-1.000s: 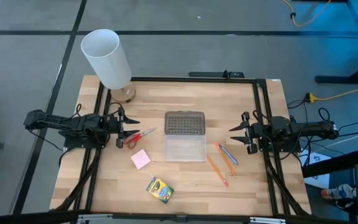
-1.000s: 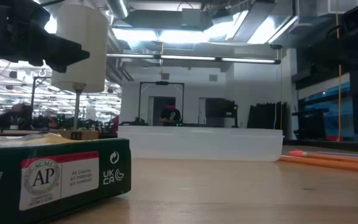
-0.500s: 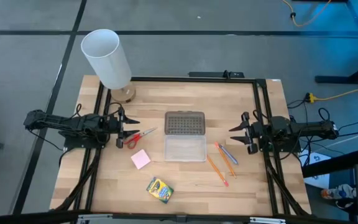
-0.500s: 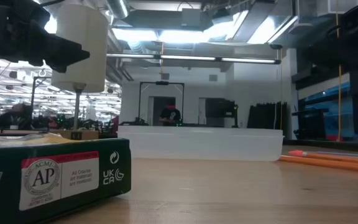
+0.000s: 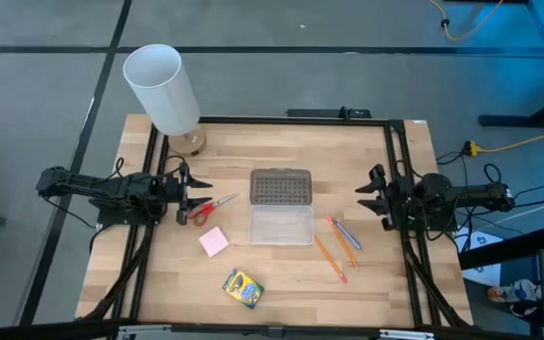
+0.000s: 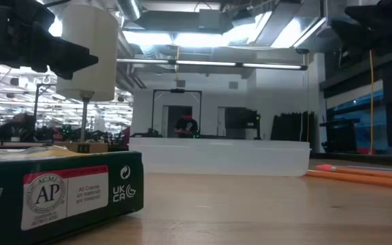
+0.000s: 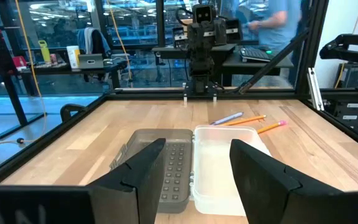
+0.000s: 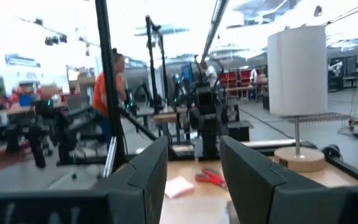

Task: Pack school essentials
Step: Put the gray pen into the transparent supply box

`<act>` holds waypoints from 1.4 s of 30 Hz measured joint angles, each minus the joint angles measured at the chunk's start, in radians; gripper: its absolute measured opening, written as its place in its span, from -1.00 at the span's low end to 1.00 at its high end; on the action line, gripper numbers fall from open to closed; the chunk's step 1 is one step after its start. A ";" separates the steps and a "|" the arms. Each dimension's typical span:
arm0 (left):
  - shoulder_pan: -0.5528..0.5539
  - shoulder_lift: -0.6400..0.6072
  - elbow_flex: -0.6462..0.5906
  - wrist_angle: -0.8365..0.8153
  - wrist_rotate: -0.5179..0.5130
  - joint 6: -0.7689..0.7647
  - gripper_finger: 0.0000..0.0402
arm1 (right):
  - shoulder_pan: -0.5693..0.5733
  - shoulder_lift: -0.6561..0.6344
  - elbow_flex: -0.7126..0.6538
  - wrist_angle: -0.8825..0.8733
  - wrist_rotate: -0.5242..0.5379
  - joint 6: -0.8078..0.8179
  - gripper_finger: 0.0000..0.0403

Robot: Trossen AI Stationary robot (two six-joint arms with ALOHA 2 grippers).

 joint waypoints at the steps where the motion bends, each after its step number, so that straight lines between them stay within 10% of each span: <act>1: 0.000 0.000 0.000 0.000 -0.001 0.000 -0.13 | 0.000 0.000 0.000 0.001 0.009 0.018 -0.25; 31: 0.000 0.000 0.000 0.134 0.004 0.016 -0.13 | 0.000 0.000 0.004 -0.053 0.089 -0.010 -0.25; 42: 0.000 0.000 0.000 0.573 0.009 0.153 -0.13 | 0.000 0.081 0.347 -0.232 0.306 -0.038 -0.25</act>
